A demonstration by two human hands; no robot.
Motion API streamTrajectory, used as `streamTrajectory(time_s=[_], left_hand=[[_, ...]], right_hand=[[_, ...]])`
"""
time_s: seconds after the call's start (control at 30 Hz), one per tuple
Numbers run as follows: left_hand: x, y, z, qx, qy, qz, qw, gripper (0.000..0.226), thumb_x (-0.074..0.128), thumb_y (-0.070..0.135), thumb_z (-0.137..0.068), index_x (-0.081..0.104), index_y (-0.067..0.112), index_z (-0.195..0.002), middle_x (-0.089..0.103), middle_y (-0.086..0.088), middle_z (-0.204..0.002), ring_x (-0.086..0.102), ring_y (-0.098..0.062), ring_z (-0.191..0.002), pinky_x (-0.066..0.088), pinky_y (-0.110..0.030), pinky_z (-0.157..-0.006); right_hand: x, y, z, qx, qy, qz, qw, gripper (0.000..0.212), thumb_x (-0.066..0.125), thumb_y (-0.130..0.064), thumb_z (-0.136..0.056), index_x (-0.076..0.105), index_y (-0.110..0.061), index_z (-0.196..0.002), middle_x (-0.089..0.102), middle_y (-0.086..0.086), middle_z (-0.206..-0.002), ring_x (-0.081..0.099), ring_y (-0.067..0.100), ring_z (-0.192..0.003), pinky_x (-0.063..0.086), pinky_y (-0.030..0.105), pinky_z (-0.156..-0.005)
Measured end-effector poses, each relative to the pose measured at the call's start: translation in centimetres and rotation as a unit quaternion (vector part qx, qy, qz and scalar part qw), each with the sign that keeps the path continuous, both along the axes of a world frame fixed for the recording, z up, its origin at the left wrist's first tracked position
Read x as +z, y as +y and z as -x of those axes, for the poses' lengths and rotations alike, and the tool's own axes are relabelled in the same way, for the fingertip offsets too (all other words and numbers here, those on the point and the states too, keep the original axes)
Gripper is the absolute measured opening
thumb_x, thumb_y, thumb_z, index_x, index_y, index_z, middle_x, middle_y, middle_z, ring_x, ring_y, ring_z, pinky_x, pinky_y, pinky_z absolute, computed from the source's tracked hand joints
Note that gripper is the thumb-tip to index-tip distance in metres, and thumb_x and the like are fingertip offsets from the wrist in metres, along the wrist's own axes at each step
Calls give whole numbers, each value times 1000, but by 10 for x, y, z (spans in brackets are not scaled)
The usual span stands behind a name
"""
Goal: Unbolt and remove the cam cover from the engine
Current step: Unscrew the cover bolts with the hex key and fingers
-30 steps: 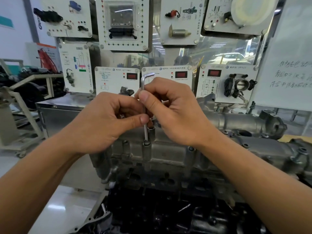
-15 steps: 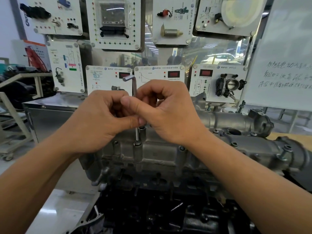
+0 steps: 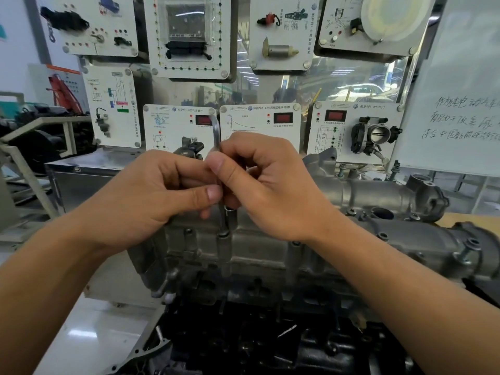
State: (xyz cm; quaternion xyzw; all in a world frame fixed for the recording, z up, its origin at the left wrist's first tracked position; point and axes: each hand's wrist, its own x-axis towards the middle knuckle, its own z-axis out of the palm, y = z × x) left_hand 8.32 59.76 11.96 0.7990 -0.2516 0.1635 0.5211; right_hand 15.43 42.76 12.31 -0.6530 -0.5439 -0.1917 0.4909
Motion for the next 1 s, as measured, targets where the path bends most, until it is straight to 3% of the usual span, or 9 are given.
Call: streamTrajectory(time_s=[0.27,0.4,0.47,0.63,0.8,1.0], left_hand=[[-3,-4,5,32,-21,-9,999,22,70,28,-74,80,24,-93,76,4,-72,61,-3,-57,49,-11,-57],[-5,-3,6,45,-39,-22,998,17,72,36,-71,80,33,-86,76,-1,-76,64,-11,-60,53,-17,-59],[-5,-4,6,53,-53,-24,997,16,73,37,-71,79,35,-85,76,-1,-77,66,-11,-62,54,-18,-60],[-5,-10,4,59,-96,-37,993,7,74,31,-70,71,36,-72,69,13,-64,64,0,-59,48,-9,-57],[-6,-10,2,76,-94,-17,993,11,78,28,-68,68,27,-72,71,9,-66,65,0,-59,50,-11,-57],[-7,-6,0,61,-52,-11,997,18,83,33,-73,73,29,-88,77,-3,-88,74,-18,-84,60,-25,-78]], right_hand=[[0,-2,4,10,0,8,1000,25,54,-9,-99,64,9,-85,61,20,-72,58,34,-65,48,50,-59],[-2,-1,8,6,-4,-19,1000,17,66,-11,-94,67,1,-83,59,-1,-60,55,8,-55,43,23,-52],[-3,0,9,-3,5,-37,999,16,72,-11,-90,67,2,-82,55,-1,-58,51,3,-51,39,15,-51],[-2,1,9,-28,5,-40,999,20,79,-13,-83,67,1,-76,57,10,-59,46,2,-51,37,15,-51],[-2,0,8,-13,12,-49,999,21,80,-11,-82,65,0,-73,58,9,-56,50,-1,-47,38,13,-49],[-2,-1,7,-17,7,-18,1000,15,71,-10,-90,65,-10,-76,58,1,-59,49,4,-56,40,16,-53]])
